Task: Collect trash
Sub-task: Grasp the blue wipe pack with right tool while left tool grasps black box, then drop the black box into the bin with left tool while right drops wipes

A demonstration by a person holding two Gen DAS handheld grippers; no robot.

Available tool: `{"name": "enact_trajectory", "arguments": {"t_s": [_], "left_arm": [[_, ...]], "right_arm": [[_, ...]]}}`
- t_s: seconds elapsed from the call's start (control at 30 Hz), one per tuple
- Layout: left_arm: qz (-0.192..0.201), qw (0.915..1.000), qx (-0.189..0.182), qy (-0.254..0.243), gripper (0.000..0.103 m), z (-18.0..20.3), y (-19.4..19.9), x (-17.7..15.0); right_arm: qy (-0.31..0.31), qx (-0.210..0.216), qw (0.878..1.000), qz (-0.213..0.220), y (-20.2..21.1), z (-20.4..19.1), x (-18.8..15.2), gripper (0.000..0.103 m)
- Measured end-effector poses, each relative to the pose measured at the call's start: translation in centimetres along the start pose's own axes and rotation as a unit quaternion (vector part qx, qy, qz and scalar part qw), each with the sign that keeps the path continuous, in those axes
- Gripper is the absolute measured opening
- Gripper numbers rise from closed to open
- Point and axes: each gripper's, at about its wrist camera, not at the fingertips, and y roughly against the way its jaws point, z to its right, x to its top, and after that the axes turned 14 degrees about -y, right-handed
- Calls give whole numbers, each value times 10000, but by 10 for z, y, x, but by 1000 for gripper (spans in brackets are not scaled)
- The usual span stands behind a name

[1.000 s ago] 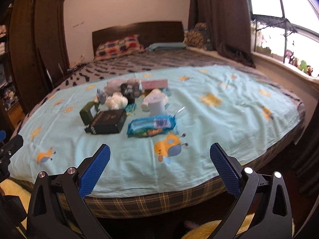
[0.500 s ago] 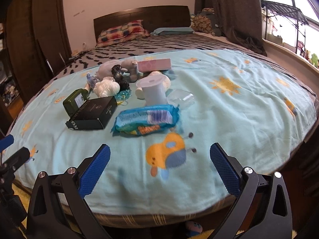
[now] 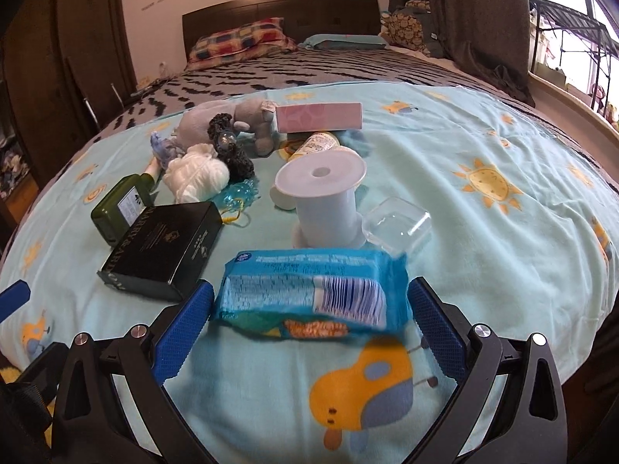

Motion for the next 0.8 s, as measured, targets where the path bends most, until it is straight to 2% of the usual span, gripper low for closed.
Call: {"name": "enact_trajectory", "arguments": {"t_s": [0.03,0.07,0.2,0.37,0.57,0.63,0.73,0.8], "left_arm": [[1,10000,-26,0,95,1,-3,2],[9,10000,-52,3,95,1,-6,4],[88,9998,-194,-25,95,5,-16,16],[76,9993,-352,-57,95,16,-35,33],[-130,9994,-281,-130,95,26,-63,48],[-209,9993,-261,-140,90,28,-69,49],[-335,9987,-364,-122,76,28,-78,49],[-336,9987,-346,-134,75,30,-80,48]], "right_arm": [[9,-58,10000,41,0,1,2,90],[-9,-34,10000,56,0,4,2,88],[-159,145,9997,64,1,15,7,86],[-278,144,9994,108,10,28,8,83],[-334,63,9993,179,18,42,7,82],[-338,73,9992,188,20,45,6,82],[-304,95,9993,205,22,46,5,82],[-300,108,9993,217,23,47,5,82]]}}
